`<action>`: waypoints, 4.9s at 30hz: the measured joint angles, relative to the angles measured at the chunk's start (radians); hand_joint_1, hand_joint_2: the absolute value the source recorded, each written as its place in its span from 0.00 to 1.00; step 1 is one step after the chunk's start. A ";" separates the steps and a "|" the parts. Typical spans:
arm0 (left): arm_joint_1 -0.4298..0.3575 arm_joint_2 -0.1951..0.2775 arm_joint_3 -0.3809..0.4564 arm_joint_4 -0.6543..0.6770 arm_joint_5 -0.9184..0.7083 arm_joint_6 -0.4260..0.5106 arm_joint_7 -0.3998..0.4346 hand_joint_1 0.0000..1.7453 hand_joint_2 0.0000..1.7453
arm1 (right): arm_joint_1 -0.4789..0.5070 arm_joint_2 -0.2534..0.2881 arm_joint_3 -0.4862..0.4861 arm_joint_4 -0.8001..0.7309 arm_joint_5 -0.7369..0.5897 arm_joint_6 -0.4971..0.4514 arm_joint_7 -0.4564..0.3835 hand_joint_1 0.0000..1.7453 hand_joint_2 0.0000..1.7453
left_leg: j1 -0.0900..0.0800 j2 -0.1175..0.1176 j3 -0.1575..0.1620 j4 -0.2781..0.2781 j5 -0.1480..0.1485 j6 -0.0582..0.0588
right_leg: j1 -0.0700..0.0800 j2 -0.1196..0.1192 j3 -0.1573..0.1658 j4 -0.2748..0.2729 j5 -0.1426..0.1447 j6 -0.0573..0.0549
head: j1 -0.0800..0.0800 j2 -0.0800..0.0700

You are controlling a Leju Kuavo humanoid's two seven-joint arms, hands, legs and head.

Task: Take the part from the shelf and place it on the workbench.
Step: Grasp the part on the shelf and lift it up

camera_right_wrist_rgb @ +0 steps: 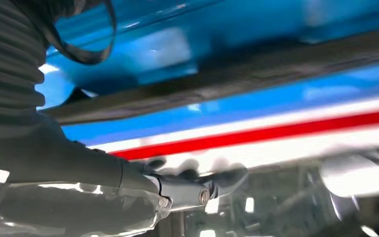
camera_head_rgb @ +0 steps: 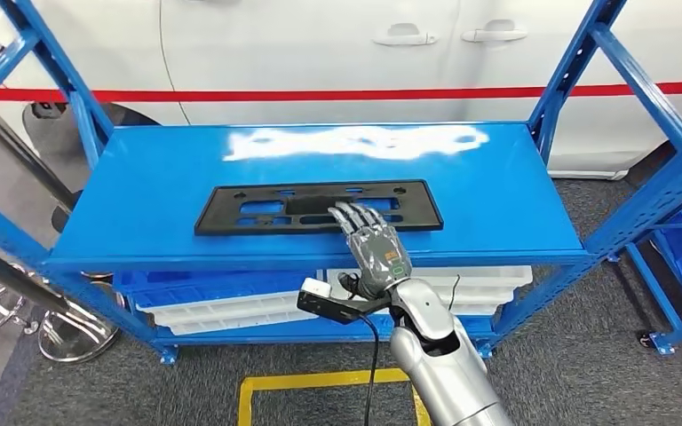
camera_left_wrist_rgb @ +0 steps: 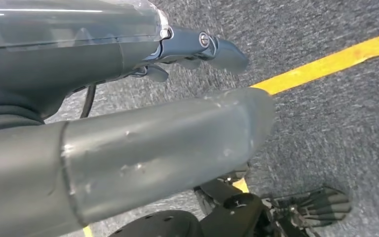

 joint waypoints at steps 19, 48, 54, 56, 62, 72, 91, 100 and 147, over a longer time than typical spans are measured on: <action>-0.011 -0.004 -0.004 -0.001 0.024 0.025 0.012 0.00 0.00 | 0.024 0.015 0.000 -0.006 -0.059 -0.029 -0.031 0.00 1.00 | 0.007 0.013 -0.202 0.020 0.173 0.018 | -0.003 0.009 0.173 -0.033 -0.129 0.014 | 0.000 0.000; -0.024 -0.006 -0.017 -0.012 0.039 0.040 0.017 0.00 0.00 | 0.031 0.022 0.053 0.072 -0.044 -0.055 -0.051 0.00 1.00 | -0.002 0.009 -0.231 0.044 0.170 -0.005 | 0.002 0.003 0.186 -0.034 -0.150 -0.009 | 0.000 0.000; -0.026 -0.008 -0.024 -0.016 0.041 0.042 0.019 0.00 0.00 | 0.030 0.021 0.059 0.092 -0.042 -0.063 -0.052 0.00 1.00 | 0.008 0.013 -0.222 0.026 0.180 0.022 | -0.002 0.002 0.091 0.173 -0.264 0.015 | 0.000 0.000; -0.025 -0.008 -0.024 -0.016 0.043 0.042 0.021 0.00 0.00 | 0.032 0.021 0.059 0.100 -0.042 -0.063 -0.052 0.00 1.00 | 0.008 0.013 -0.221 0.027 0.178 0.023 | -0.006 0.001 0.050 0.248 -0.276 0.019 | 0.000 0.000; -0.025 -0.011 -0.031 -0.018 0.054 0.045 0.027 0.00 0.00 | 0.030 0.020 0.060 0.111 -0.047 -0.075 -0.053 0.00 1.00 | 0.003 0.009 -0.218 0.042 0.162 0.002 | -0.008 0.000 0.170 -0.021 -0.147 0.008 | 0.000 0.000; -0.015 -0.015 -0.033 -0.021 0.060 0.049 0.018 0.00 0.00 | 0.083 0.020 0.077 0.103 -0.048 -0.124 -0.071 0.99 1.00 | 0.009 0.011 -0.354 0.320 0.048 -0.028 | -0.004 0.000 0.179 -0.030 -0.150 -0.026 | 0.000 0.000; -0.011 -0.016 -0.054 -0.026 0.067 0.049 0.007 0.00 0.00 | 0.085 0.017 0.083 0.092 -0.053 -0.141 -0.057 1.00 1.00 | 0.003 0.014 -0.218 0.038 0.169 0.010 | -0.017 -0.002 0.170 0.017 -0.165 0.021 | 0.000 0.000; -0.011 -0.017 -0.056 -0.027 0.068 0.049 -0.001 0.00 0.00 | 0.086 0.017 0.083 0.078 -0.053 -0.141 -0.056 1.00 1.00 | 0.011 0.014 -0.311 0.248 0.049 -0.031 | -0.013 -0.006 0.185 -0.031 -0.153 -0.020 | 0.000 0.000; -0.036 0.005 -0.197 -0.023 0.065 0.036 -0.085 0.00 1.00 | -0.055 0.036 0.221 -0.504 -0.346 0.078 -0.076 1.00 1.00 | 0.005 0.014 -0.235 0.038 0.178 0.023 | -0.007 0.000 0.050 0.244 -0.287 0.018 | 0.000 0.000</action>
